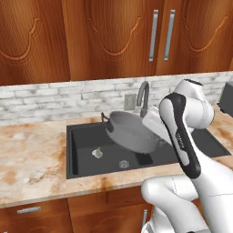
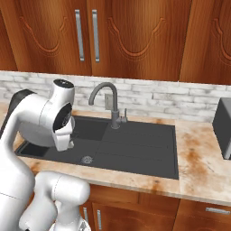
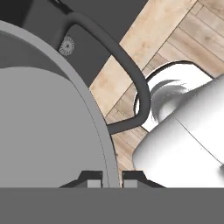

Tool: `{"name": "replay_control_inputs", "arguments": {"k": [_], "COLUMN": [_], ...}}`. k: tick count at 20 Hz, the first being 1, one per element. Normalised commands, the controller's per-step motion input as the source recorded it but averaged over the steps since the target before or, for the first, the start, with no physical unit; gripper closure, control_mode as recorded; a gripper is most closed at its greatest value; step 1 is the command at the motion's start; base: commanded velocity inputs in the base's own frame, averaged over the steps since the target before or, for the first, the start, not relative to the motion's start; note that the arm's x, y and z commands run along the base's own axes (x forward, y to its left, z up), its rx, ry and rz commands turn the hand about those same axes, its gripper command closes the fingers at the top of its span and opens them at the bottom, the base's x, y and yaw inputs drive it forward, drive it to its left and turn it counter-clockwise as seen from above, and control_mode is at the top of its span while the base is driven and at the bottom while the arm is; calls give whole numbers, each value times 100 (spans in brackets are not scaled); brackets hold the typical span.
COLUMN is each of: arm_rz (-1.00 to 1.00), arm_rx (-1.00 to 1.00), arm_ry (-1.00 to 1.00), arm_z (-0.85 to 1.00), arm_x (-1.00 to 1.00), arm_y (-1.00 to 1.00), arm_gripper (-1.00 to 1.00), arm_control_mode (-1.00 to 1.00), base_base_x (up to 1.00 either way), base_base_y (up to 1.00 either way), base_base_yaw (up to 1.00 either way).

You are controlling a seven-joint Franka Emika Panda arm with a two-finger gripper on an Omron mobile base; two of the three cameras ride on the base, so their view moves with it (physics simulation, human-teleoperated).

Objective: Dump the garlic from the pot into the sink. Then turn on the water and wash the garlic. Then turn off the water and put the garlic back in the pot.

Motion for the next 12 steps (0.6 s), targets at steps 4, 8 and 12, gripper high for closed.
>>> {"name": "replay_control_inputs", "arguments": {"k": [4,8,12], "arm_rz": [32,29,26], "arm_rx": [0,0,0], "arm_ry": [2,1,0], "arm_z": [-15,-21,-30], "arm_x": [23,35,37], "arm_y": [54,52,47], "arm_gripper": [100,100,100], "arm_control_mode": [-100,-100,-100], "base_base_x": [0,0,0], "base_base_y": [0,0,0], "base_base_yaw": [0,0,0]}}
